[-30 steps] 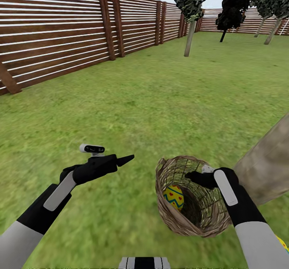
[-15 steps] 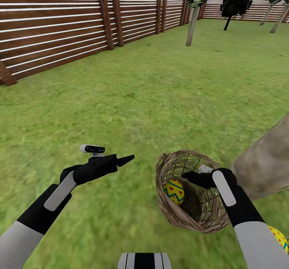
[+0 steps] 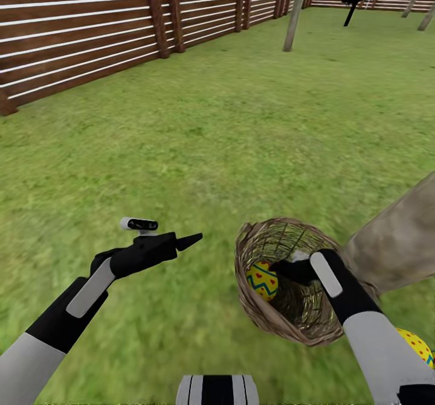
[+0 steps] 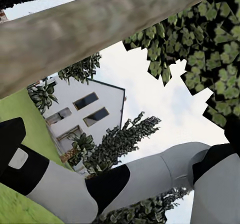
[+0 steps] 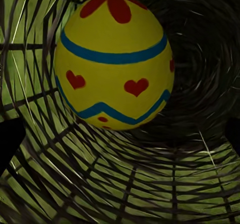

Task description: Take the three Easter eggs out of the wicker basket on the lawn in the garden, then place them on the lawn next to a single tree (choose any tree) so that all three eggs are next to the same tree and none are left in the basket.

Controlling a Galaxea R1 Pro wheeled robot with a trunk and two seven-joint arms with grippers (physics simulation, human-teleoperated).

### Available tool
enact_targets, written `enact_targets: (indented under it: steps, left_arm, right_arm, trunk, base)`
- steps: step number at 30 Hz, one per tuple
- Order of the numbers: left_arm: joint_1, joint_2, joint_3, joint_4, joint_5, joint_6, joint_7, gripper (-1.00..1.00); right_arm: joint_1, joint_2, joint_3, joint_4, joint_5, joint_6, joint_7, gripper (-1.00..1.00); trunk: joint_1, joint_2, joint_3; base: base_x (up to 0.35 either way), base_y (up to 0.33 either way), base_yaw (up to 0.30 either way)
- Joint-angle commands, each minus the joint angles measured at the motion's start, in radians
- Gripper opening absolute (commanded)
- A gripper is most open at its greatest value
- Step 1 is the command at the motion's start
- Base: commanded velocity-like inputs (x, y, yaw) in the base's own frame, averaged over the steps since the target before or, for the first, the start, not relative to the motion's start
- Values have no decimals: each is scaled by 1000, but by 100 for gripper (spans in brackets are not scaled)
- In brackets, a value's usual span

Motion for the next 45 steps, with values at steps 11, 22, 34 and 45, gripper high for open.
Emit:
enact_targets:
  steps: [11,22,34,45]
  left_arm:
    - [-1,1,-3,0,9,8,0,100]
    - [-1,-2,-3,-1,8,9,0,100]
    - [-1,-4,-3,-1,8,9,0,100]
    - [-1,-4,-3,0,7,9,0,100]
  right_arm:
    - [-14,-2,54,-1,0,-9,145,100]
    - [-43,-1,62,-34,135,-57,152,100]
    - [-43,-3,63,-50,142,-63,152,100]
    - [-43,-5,63,-64,142,-111,154,100]
  trunk:
    - [5,-3,-43]
    - [10,-5,-86]
    - [15,-8,-132]
    - [20,-11,-175]
  base:
    - [0,0,0]
    - [0,0,0]
    - [0,0,0]
    - [0,0,0]
